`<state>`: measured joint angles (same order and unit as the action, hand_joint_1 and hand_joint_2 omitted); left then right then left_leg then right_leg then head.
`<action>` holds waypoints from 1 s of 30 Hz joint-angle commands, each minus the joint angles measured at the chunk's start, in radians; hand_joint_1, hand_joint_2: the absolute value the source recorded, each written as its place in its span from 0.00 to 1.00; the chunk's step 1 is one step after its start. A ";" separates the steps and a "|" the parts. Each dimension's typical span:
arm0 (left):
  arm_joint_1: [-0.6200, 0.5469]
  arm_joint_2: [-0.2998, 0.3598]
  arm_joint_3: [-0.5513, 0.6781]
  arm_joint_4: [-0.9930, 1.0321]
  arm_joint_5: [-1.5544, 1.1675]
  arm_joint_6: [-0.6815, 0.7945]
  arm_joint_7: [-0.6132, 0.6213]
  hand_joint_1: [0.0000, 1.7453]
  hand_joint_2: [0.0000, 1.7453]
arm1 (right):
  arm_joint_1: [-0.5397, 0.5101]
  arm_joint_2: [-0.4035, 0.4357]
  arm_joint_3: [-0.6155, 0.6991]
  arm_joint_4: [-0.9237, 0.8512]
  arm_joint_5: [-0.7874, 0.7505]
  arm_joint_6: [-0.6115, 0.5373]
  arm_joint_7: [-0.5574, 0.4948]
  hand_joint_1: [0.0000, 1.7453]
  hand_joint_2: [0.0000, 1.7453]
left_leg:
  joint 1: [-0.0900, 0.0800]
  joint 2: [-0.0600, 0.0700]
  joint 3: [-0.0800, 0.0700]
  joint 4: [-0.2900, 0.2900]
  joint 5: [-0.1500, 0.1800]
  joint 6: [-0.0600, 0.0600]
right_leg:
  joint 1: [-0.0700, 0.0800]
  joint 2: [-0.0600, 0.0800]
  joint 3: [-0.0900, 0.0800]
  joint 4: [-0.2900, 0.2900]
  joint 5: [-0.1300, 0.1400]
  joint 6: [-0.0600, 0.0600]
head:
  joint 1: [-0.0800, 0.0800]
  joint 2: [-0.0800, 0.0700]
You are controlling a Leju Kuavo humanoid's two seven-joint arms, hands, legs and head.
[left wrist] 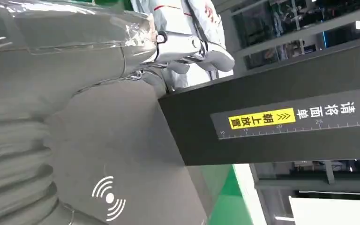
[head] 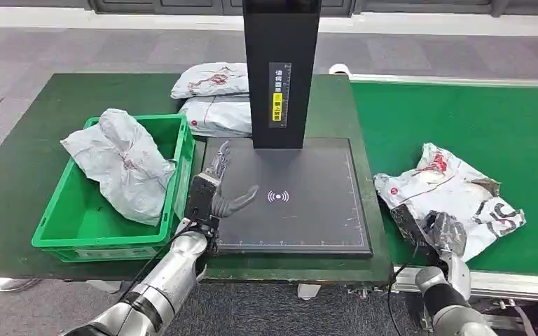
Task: Moved the parcel from conveyor to table for the left to box.
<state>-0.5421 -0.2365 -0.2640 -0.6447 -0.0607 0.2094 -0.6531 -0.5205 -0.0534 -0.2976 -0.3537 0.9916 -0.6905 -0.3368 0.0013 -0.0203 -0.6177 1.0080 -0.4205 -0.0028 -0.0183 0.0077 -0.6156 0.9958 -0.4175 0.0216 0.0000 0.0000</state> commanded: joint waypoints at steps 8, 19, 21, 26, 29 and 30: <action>-0.009 -0.005 0.032 0.007 -0.015 0.018 0.006 0.00 1.00 | -0.041 0.087 -0.496 -0.152 0.232 -0.008 -0.108 0.00 0.00 | 0.000 0.003 0.003 -0.001 -0.002 -0.001 | 0.000 0.001 0.003 -0.001 -0.001 -0.002 | 0.000 0.000; -0.019 -0.004 0.029 0.020 -0.017 0.013 0.003 0.00 1.00 | -0.097 0.004 -0.472 0.103 0.271 0.018 0.119 0.00 0.00 | 0.000 0.003 0.002 0.000 -0.001 0.000 | 0.001 0.001 0.001 -0.001 -0.001 -0.001 | 0.000 0.000; -0.023 -0.005 0.026 0.026 -0.017 0.009 0.004 0.00 1.00 | -0.091 -0.010 -0.451 0.119 0.300 0.049 0.215 0.00 0.00 | 0.000 0.003 0.002 0.000 -0.002 -0.001 | 0.000 0.001 0.001 -0.001 -0.001 -0.001 | 0.000 0.000; -0.039 0.001 0.020 0.054 -0.008 -0.002 -0.006 0.00 1.00 | -0.057 -0.037 -0.387 0.134 0.371 0.283 0.441 0.00 0.00 | 0.000 0.001 0.003 -0.001 -0.002 -0.001 | 0.001 -0.001 0.003 -0.001 -0.002 -0.001 | 0.000 0.000; -0.039 0.001 0.020 0.054 -0.008 -0.002 -0.006 0.00 1.00 | -0.057 -0.037 -0.387 0.134 0.371 0.283 0.441 0.00 0.00 | 0.000 0.001 0.002 0.000 -0.002 -0.001 | 0.000 -0.001 0.002 -0.001 -0.002 -0.001 | 0.000 0.000; -0.039 0.003 0.021 0.054 -0.006 -0.002 -0.008 0.00 1.00 | -0.052 -0.033 -0.382 0.138 0.377 0.299 0.463 0.00 0.00 | 0.000 0.003 0.003 -0.001 -0.002 -0.001 | 0.001 0.000 0.003 -0.002 -0.002 -0.002 | 0.000 0.000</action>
<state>-0.5372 -0.2453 -0.2590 -0.6569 -0.0721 0.2171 -0.6599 -0.5572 -0.0560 -0.6996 -0.3140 1.3561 -0.4415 0.0773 0.0005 -0.0203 -0.6183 1.0080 -0.4211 -0.0028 -0.0191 0.0079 -0.6165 0.9956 -0.4180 0.0217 0.0004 0.0000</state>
